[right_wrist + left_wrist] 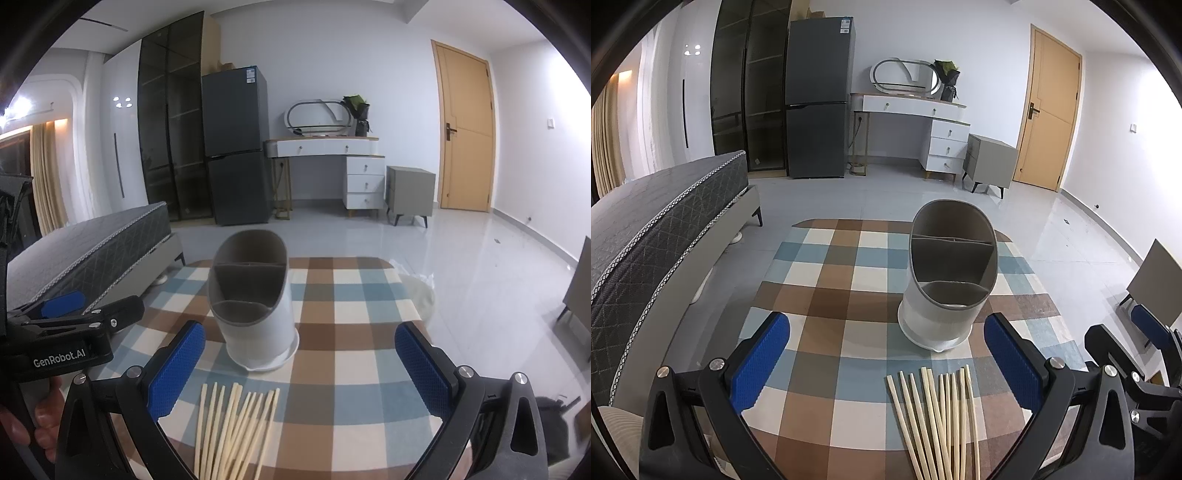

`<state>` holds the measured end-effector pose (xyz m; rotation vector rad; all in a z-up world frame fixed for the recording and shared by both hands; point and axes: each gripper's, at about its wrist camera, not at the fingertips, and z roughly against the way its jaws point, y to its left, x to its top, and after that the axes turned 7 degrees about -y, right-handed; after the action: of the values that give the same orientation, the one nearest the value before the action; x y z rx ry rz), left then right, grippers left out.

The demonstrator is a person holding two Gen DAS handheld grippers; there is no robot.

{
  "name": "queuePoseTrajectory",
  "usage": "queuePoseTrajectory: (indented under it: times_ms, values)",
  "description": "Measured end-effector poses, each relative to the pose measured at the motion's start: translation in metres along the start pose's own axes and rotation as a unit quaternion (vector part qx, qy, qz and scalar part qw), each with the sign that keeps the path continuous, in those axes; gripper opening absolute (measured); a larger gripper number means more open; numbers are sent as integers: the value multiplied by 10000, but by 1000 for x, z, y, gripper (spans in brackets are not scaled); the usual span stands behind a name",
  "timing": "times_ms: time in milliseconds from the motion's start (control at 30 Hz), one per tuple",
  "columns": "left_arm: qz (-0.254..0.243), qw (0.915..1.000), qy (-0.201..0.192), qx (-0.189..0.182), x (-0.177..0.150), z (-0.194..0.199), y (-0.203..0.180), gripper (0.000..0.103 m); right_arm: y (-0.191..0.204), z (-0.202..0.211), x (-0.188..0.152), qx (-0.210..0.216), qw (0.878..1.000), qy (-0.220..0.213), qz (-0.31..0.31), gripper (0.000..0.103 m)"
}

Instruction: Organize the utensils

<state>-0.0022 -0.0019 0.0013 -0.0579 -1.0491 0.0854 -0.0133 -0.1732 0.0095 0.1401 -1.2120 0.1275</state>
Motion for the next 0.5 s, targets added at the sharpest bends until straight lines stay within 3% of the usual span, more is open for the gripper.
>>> queuePoseTrajectory:
  times_ms: [500]
  values:
    - [94, 9999, 40, 13, 0, -1, 3, 102, 1, 1, -1, -50, 10000, -9, 8, 103]
